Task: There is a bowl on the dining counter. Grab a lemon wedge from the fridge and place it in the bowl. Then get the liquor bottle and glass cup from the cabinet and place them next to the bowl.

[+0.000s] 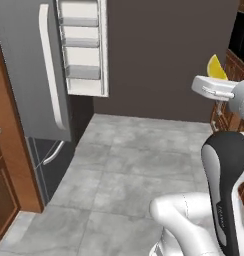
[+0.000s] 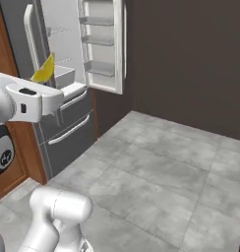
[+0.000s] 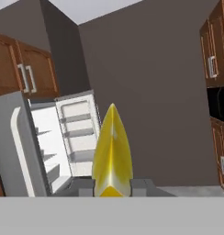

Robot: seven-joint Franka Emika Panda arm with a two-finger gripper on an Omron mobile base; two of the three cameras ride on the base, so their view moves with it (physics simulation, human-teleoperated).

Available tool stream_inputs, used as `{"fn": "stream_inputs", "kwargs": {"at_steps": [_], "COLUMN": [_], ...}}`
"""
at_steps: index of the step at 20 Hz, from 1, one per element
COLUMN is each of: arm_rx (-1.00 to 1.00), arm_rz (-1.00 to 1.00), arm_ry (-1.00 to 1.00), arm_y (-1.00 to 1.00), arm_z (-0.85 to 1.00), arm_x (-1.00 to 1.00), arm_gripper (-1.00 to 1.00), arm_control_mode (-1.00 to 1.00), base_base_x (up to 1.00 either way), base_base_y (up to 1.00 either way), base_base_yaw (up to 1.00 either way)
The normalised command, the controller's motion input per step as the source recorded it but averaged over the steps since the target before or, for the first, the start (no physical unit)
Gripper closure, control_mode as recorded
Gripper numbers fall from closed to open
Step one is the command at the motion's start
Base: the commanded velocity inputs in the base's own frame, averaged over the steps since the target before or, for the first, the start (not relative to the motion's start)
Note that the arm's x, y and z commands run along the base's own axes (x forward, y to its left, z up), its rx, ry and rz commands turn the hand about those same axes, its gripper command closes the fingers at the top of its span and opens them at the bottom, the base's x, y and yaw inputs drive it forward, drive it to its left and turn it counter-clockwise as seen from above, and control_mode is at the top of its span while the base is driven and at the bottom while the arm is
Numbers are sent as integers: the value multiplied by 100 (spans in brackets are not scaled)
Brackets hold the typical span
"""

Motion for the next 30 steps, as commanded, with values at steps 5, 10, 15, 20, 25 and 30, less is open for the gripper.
{"fn": "stream_inputs", "kwargs": {"at_steps": [5, 10, 15, 20, 25, 30], "arm_rx": [0, 0, 0, 0, 0, 0], "arm_rz": [0, 0, 0, 0, 0, 0], "arm_ry": [0, 0, 0, 0, 0, 0], "arm_y": [0, 0, 0, 0, 0, 0], "arm_z": [0, 0, 0, 0, 0, 0], "arm_x": [0, 0, 0, 0, 0, 0], "arm_gripper": [100, 100, 100, 100, 100, 100], "arm_control_mode": [100, 100, 100, 100, 100, 100], "base_base_x": [-100, -100, -100, -100, -99, -87], "base_base_y": [-3, -32, -50, -60, -66, -80], "base_base_yaw": [-32, -25, -20, -17, -15, -13]}}
